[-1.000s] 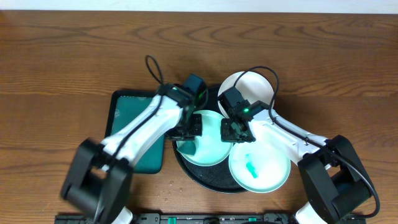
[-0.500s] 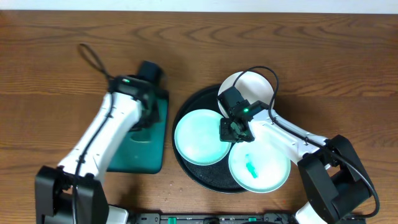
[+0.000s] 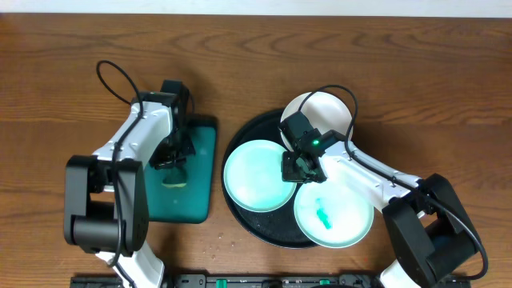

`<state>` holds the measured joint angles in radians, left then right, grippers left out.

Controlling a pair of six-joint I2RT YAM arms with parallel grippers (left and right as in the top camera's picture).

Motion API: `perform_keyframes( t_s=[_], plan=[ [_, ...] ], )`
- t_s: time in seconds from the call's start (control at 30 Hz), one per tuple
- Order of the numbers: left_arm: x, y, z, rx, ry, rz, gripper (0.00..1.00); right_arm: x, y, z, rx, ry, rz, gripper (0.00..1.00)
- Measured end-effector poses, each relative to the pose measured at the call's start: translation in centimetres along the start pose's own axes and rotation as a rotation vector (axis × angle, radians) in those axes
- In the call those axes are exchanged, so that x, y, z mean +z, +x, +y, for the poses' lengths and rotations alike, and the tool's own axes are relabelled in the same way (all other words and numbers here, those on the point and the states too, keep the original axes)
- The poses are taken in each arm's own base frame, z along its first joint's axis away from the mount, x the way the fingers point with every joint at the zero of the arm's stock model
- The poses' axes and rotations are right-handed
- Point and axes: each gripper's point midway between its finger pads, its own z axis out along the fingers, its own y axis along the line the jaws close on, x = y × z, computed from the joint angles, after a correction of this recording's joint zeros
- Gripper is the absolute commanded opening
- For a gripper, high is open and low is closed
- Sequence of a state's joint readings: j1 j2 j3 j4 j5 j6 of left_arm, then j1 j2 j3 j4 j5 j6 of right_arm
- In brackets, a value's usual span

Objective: Clean dirty plates on tray and stack at the side
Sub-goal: 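Return the sponge to the water tray and release it with the left gripper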

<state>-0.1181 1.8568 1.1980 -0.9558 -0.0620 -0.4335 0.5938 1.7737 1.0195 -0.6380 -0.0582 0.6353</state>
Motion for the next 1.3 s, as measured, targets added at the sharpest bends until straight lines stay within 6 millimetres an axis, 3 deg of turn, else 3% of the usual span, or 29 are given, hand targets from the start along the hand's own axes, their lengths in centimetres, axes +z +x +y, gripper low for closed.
perform_keyframes(
  t_s=[0.03,0.07,0.1,0.13,0.17,0.5,0.57,0.8,0.9,1.1,1.3],
  plan=[
    [0.1,0.0,-0.1,0.005,0.004,0.002,0.11,0.0,0.0,0.0,0.000,0.000,0.000,0.01],
    [0.1,0.0,-0.3,0.009,0.010,0.002,0.26,0.0,0.0,0.0,0.000,0.000,0.000,0.01],
    [0.1,-0.1,-0.4,0.020,0.015,0.000,0.53,0.0,0.0,0.0,0.000,0.000,0.000,0.01],
    [0.1,-0.1,-0.5,0.020,0.021,0.001,0.73,0.0,0.0,0.0,0.000,0.000,0.000,0.01],
    [0.1,0.0,-0.6,0.021,0.027,0.004,0.77,0.0,0.0,0.0,0.000,0.000,0.000,0.01],
    [-0.6,1.0,-0.6,0.026,0.046,0.033,0.77,0.0,0.0,0.0,0.000,0.000,-0.001,0.01],
    [-2.1,1.3,-0.3,0.028,0.059,0.008,0.77,0.0,-0.1,0.0,0.000,-0.002,-0.002,0.01],
    [-10.5,4.3,0.8,0.060,0.164,-0.184,0.82,0.0,-0.6,0.5,-0.001,-0.020,-0.023,0.01],
    [-12.8,5.5,1.2,0.075,0.202,-0.248,0.82,0.0,-0.5,0.6,-0.001,-0.027,-0.020,0.01],
    [-15.6,7.2,2.1,0.088,0.260,-0.344,0.83,-0.1,0.1,0.7,0.003,-0.032,0.011,0.01],
    [-16.0,7.7,2.5,0.087,0.263,-0.351,0.83,-1.4,0.9,0.2,0.007,0.003,0.062,0.01]
  ],
)
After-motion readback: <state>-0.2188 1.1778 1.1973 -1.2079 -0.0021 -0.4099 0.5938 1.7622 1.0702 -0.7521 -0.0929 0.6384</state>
